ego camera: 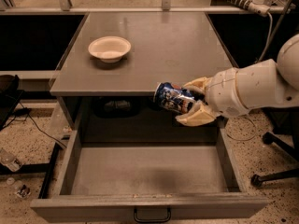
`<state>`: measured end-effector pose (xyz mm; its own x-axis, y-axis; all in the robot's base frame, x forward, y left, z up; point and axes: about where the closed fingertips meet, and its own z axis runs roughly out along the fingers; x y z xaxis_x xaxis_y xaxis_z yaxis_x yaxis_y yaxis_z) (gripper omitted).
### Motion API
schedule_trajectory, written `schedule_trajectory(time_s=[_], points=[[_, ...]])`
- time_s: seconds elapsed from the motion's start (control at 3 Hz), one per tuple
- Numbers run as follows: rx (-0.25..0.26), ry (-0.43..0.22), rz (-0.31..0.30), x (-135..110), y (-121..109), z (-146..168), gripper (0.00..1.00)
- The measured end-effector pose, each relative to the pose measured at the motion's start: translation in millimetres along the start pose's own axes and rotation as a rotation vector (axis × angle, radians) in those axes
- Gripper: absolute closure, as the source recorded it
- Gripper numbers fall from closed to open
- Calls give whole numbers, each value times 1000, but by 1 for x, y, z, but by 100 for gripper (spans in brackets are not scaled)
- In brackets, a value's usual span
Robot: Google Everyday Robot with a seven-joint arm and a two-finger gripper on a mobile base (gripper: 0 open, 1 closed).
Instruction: Pick pepsi can from top drawer and place on counter
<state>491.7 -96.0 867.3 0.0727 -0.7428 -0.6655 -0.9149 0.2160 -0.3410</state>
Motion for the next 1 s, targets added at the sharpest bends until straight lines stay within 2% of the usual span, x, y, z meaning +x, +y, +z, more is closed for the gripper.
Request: schedule_trajectory(time_s=[0.33,0.67,1.0], points=[[48,22,-23,-1,-32,-2,100],[108,50,-46,4,-86,1,100],[145,19,5,11,-134,14,100]])
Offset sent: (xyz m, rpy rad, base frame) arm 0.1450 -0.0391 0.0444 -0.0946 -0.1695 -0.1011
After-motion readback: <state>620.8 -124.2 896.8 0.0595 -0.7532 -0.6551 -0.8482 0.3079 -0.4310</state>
